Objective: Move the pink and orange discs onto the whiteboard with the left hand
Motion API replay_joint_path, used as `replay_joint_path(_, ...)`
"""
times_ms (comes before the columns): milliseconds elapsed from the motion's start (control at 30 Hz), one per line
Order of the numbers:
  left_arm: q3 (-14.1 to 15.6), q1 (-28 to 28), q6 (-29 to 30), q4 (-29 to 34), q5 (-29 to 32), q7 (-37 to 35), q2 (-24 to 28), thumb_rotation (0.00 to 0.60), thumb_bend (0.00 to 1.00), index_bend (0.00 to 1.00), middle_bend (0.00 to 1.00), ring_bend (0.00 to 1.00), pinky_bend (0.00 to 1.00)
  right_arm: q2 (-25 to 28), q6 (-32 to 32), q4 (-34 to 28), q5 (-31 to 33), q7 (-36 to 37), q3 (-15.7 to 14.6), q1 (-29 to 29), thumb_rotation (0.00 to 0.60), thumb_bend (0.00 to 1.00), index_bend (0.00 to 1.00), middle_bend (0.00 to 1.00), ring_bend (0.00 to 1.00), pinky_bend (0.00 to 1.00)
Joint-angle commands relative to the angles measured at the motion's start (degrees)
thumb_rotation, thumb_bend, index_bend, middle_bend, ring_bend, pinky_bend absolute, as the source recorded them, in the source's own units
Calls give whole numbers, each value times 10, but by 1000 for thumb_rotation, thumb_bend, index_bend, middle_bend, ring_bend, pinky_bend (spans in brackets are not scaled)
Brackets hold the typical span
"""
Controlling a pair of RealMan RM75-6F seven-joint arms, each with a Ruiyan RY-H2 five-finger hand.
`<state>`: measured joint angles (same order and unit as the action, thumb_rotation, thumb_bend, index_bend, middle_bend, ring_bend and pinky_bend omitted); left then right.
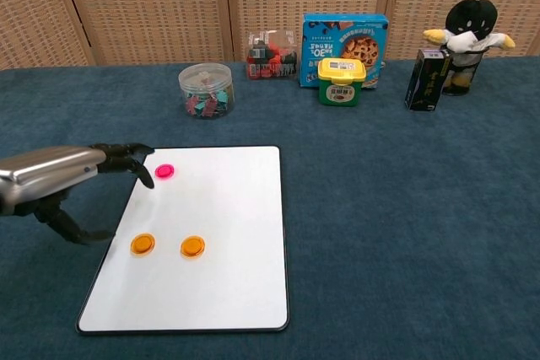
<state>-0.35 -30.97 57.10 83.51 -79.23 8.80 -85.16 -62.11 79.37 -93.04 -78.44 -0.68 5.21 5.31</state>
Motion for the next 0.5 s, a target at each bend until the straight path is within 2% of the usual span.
replay_joint_path(33, -18, 7, 12, -28, 15, -28, 19, 600, 313, 233, 0, 0, 0, 0, -1, 0, 1, 0, 0, 0, 600, 0, 0, 0, 0, 0)
replay_joint_path(267, -41, 4, -24, -134, 58, -91, 28, 600, 330, 233, 0, 0, 0, 1, -5, -2, 5, -6, 0, 2, 600, 0, 0, 0, 0, 0)
replay_joint_path(500, -51, -7, -80, -272, 83, -145, -14, 600, 352, 286, 0, 0, 0, 1, -9, -6, 12, -13, 2, 4, 600, 0, 0, 0, 0, 0)
